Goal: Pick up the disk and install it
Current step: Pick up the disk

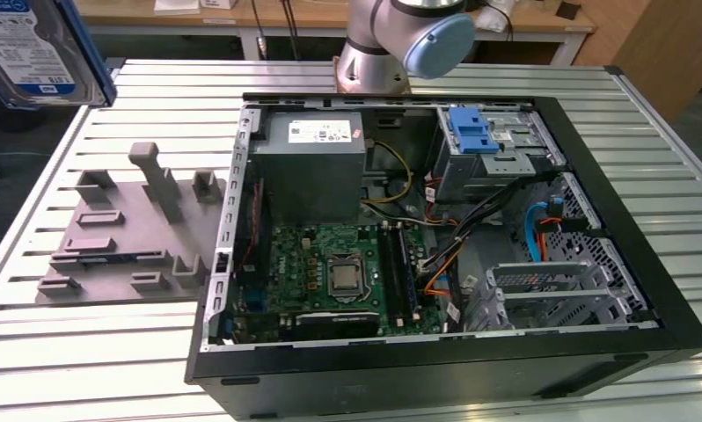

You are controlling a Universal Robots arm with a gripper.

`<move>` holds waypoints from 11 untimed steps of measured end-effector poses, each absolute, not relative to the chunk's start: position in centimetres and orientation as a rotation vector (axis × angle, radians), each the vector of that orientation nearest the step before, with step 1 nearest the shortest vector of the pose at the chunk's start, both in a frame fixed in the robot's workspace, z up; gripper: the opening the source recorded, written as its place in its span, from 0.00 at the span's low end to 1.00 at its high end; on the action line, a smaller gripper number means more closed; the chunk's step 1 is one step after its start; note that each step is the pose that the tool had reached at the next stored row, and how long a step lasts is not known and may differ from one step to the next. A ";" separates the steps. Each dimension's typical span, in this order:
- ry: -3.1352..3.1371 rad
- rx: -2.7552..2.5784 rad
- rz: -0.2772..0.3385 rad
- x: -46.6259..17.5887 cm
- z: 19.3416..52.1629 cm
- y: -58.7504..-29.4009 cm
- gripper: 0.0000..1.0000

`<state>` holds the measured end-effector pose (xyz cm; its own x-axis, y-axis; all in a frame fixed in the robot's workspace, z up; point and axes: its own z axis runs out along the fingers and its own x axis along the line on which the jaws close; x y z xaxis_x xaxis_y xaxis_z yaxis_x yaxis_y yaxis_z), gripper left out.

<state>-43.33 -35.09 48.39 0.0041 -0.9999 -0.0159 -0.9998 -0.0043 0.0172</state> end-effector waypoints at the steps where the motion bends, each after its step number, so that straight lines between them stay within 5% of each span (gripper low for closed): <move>1: -2.216 2.225 -0.037 -43.2 48.4 -35.2 0.36; 11: -2.216 2.225 -0.037 -41.6 48.4 -35.6 0.36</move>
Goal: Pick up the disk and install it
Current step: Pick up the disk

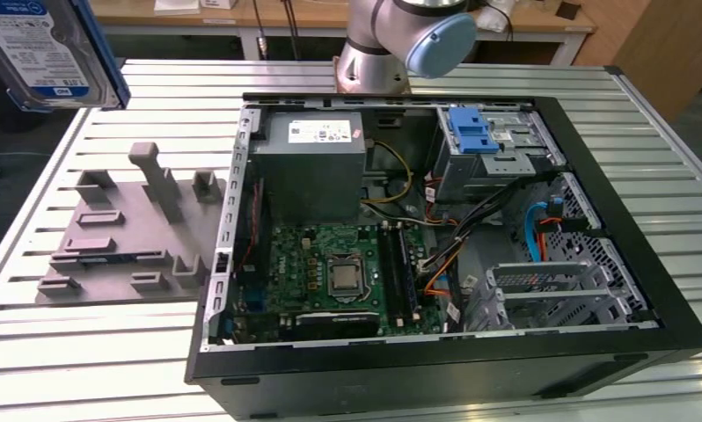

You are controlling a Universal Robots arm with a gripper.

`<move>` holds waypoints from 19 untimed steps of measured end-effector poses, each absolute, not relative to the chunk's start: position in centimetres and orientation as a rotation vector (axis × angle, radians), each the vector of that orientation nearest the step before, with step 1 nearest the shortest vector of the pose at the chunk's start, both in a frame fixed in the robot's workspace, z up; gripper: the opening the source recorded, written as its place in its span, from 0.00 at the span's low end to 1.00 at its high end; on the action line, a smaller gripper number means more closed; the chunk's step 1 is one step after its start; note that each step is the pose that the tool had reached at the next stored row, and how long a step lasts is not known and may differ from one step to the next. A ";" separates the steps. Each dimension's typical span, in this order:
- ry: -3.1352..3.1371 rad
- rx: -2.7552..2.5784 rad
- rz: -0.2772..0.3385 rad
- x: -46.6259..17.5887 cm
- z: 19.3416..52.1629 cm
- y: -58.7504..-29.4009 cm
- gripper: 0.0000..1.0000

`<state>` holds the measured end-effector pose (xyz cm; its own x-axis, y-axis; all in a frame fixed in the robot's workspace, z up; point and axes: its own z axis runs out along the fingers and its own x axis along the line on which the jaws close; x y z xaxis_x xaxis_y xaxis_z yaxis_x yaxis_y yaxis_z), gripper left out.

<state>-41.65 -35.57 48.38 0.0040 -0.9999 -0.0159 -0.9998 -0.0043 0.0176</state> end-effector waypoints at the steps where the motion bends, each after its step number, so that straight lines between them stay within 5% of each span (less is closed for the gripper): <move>1: -2.216 2.225 -0.037 -41.5 48.4 -35.6 0.36; 19: -2.201 2.209 -0.003 -40.5 48.3 -36.6 0.36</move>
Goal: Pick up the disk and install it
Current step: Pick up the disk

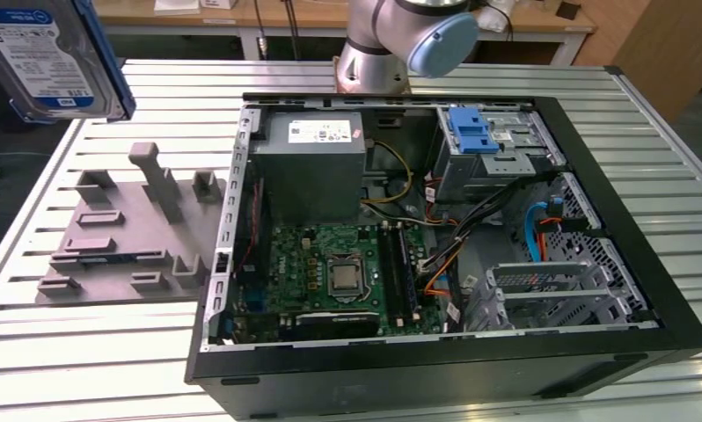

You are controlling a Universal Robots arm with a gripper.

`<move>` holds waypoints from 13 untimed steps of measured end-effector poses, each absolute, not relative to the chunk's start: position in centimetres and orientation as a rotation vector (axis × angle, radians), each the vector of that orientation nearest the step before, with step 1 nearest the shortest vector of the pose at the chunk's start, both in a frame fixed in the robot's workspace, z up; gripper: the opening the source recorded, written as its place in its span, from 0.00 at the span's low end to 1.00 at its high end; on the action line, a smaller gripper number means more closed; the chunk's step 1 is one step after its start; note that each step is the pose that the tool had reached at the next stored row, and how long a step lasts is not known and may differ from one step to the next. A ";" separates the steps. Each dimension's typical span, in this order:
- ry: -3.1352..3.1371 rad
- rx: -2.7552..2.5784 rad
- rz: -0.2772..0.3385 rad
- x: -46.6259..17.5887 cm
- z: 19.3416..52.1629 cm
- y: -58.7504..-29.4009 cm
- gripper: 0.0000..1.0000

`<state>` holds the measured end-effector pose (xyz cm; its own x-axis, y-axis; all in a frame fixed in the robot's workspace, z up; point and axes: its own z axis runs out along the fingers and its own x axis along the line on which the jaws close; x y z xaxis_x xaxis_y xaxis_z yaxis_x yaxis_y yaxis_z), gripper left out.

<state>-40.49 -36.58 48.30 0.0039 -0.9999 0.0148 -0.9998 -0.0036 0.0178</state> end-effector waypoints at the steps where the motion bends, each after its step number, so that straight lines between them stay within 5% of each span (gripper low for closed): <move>1: -2.201 2.209 -0.003 -40.3 48.3 -36.6 0.36; 13: -2.200 2.208 0.000 -38.8 48.3 -37.5 0.36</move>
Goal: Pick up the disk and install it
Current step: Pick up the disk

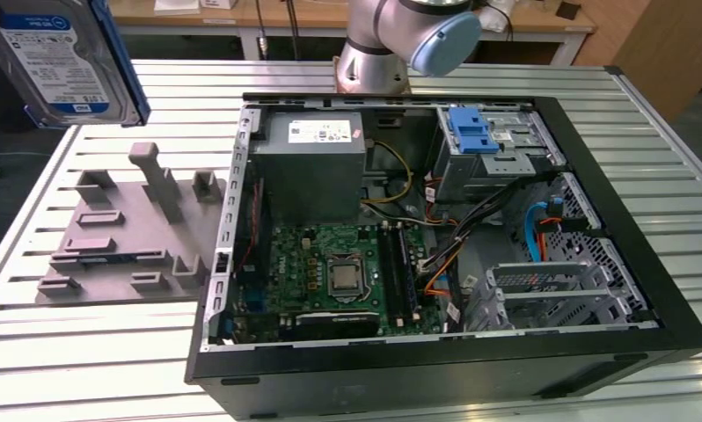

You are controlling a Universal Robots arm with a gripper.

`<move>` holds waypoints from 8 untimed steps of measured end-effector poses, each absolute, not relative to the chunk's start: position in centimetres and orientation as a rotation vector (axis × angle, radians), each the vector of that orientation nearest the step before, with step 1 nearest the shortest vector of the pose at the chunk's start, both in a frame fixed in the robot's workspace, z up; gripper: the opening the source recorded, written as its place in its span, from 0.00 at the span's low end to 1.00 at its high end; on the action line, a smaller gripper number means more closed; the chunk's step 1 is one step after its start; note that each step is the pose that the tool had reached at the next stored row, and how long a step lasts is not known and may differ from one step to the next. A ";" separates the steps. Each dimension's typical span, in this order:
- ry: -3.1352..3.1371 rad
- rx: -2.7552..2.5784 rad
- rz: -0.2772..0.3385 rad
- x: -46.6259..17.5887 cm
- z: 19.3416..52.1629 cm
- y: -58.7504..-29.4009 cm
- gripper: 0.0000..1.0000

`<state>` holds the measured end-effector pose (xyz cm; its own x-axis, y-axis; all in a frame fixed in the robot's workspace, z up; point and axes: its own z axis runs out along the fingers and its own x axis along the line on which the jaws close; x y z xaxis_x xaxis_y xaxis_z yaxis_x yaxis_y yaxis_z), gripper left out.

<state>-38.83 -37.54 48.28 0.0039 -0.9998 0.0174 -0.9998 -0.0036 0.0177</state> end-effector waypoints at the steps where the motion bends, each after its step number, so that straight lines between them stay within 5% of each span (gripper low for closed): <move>1: -2.200 2.208 0.000 -38.8 48.3 -37.6 0.36; 8: -2.199 2.207 0.002 -38.3 48.3 -38.2 0.36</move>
<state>-38.35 -38.21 48.27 0.0039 -0.9998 0.0193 -0.9998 -0.0036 0.0178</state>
